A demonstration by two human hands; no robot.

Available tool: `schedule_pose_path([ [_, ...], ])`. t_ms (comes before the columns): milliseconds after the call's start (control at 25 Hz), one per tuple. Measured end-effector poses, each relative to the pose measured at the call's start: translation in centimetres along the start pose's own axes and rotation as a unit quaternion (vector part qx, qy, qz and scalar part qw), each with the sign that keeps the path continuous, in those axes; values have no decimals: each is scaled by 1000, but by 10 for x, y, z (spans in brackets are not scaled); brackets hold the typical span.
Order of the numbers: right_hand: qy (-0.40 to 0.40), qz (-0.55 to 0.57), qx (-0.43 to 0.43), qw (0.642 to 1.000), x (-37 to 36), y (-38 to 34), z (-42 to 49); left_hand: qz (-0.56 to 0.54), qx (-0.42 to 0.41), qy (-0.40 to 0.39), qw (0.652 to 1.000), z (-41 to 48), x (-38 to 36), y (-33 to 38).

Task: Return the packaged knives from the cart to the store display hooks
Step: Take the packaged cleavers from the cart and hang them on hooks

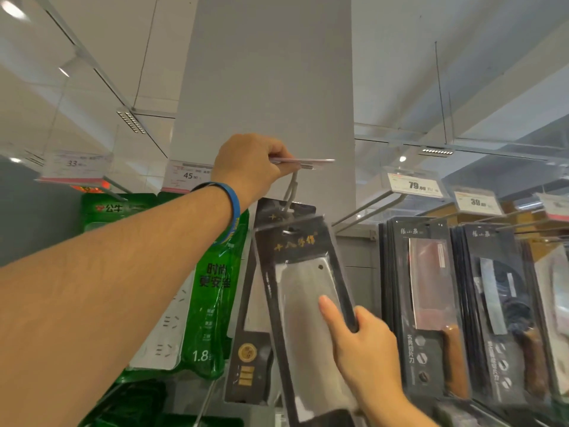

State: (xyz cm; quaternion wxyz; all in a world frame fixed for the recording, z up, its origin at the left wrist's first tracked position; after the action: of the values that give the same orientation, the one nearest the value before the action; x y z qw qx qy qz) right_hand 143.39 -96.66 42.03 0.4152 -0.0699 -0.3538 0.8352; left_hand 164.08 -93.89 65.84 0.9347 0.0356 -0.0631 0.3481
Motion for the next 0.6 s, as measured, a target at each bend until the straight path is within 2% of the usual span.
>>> schedule_pose_path([
  [160, 24, 43, 47, 998, 9, -33, 14, 5, 4, -5, 1000, 1, 2, -1],
  [600, 19, 13, 46, 999, 19, -42, 25, 15, 17, -26, 999, 1, 3, 4],
])
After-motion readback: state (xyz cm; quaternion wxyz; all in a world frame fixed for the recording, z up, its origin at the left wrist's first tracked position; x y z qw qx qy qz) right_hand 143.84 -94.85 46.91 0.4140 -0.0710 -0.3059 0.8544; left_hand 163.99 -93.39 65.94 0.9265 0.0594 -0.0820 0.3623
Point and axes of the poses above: each hand's wrist, its own z-axis towards the middle knuckle, its own x-axis out of the back of the hand, y = z × x, the point moved 6 cm from there along z, towards the middle knuckle, and after that the axes turned 10 degrees about -z, right-handed, at the moved point
